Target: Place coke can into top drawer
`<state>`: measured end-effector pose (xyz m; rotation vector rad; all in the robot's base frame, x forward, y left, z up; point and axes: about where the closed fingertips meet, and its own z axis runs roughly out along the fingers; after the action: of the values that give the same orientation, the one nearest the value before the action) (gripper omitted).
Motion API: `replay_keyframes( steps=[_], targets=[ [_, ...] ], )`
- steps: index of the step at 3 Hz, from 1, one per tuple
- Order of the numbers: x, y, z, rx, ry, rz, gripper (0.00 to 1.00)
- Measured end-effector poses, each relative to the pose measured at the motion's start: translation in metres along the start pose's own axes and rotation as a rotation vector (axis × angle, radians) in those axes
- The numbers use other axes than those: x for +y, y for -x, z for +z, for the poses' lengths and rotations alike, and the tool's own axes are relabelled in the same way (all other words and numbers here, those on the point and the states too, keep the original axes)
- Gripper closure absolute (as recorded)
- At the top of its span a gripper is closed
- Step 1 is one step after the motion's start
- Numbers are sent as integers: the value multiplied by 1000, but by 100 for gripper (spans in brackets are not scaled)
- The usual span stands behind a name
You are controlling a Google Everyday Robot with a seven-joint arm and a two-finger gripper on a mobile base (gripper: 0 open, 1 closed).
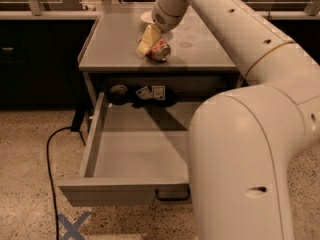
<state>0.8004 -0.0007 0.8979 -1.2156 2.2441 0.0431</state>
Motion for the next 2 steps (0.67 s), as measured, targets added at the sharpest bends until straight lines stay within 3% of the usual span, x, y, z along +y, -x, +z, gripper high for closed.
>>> replay_keyframes(
  steps=[2],
  targets=[
    [0, 9, 21, -110, 102, 103, 0]
  ],
)
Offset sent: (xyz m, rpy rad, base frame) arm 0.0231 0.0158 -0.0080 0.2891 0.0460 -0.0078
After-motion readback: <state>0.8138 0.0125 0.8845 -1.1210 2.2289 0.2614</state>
